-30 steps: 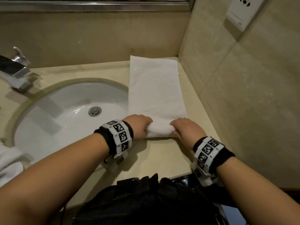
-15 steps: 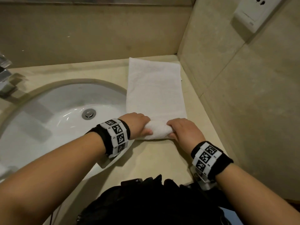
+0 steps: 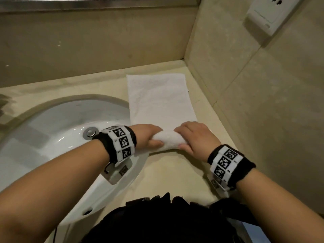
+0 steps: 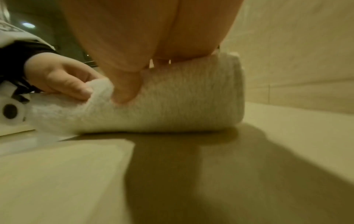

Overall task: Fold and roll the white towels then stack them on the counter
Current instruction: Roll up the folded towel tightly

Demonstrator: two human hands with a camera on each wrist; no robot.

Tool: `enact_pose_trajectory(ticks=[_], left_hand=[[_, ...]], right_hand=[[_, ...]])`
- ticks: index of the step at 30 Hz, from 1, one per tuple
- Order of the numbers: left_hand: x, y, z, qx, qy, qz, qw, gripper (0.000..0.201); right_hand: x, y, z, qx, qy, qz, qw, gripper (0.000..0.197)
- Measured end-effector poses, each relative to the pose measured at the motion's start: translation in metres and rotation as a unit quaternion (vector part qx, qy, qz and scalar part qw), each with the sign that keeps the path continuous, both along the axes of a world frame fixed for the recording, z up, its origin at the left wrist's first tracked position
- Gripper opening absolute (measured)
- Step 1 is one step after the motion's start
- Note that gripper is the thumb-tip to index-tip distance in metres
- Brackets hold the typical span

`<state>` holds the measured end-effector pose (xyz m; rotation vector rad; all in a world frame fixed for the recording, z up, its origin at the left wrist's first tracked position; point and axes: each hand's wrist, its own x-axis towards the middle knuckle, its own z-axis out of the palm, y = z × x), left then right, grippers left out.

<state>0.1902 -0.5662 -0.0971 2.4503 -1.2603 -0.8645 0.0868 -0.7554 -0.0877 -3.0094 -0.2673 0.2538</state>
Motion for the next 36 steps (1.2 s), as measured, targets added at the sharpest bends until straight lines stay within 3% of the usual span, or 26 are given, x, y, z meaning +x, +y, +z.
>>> enact_pose_trajectory(ticks=[2,5,7,10,13,16,19,21,23,25,28,30,33,36], left_hand=[[-0.003,0.000,0.000,0.006,0.003,0.024,1.000,0.041],[-0.014,0.003,-0.003,0.003,-0.185,0.014,0.983,0.061],[-0.020,0.006,-0.006,0.038,-0.262,-0.015,0.964,0.077],[-0.014,0.006,-0.010,0.072,-0.235,-0.008,0.969,0.072],[0.006,0.004,-0.006,0.057,-0.149,-0.025,0.987,0.056],[0.016,0.002,-0.004,0.047,-0.091,-0.035,0.994,0.050],[0.010,0.001,-0.001,0.050,-0.191,-0.042,0.979,0.070],[0.001,0.001,-0.002,0.045,-0.282,-0.054,0.957,0.085],[-0.005,-0.001,-0.003,0.048,-0.306,-0.054,0.949,0.082],[-0.002,-0.005,-0.001,0.055,-0.278,-0.048,0.958,0.072],[0.010,-0.011,0.008,0.045,-0.186,-0.032,0.981,0.058],[0.015,-0.012,0.012,0.050,-0.115,-0.023,0.992,0.049],[0.012,-0.015,0.015,0.065,-0.081,-0.010,0.995,0.049],[-0.001,-0.013,0.012,0.067,-0.195,-0.048,0.977,0.077]], right_hand=[[0.004,0.000,-0.002,0.001,0.020,-0.015,1.000,0.036],[0.022,0.000,0.001,0.040,0.079,-0.044,0.995,0.035],[0.035,0.000,0.003,0.045,0.146,-0.055,0.987,0.037],[0.047,0.005,0.004,0.040,0.178,-0.058,0.982,0.040],[0.034,0.005,0.004,-0.009,0.037,0.006,0.999,0.049],[0.016,0.004,-0.004,-0.031,-0.003,0.034,0.999,0.066],[0.025,0.003,-0.008,0.001,0.029,-0.022,0.999,0.051],[0.039,-0.001,-0.004,0.051,0.109,-0.049,0.992,0.049],[0.049,-0.005,0.002,0.106,0.203,-0.066,0.971,0.047],[0.050,-0.006,0.004,0.117,0.219,-0.062,0.967,0.047],[0.031,-0.006,0.002,0.027,0.026,-0.015,0.999,0.059],[0.016,-0.004,-0.002,-0.012,-0.026,0.003,1.000,0.073],[0.014,-0.004,-0.007,-0.040,0.030,-0.033,0.998,0.062],[0.030,-0.011,-0.001,0.061,0.150,-0.077,0.984,0.054]])
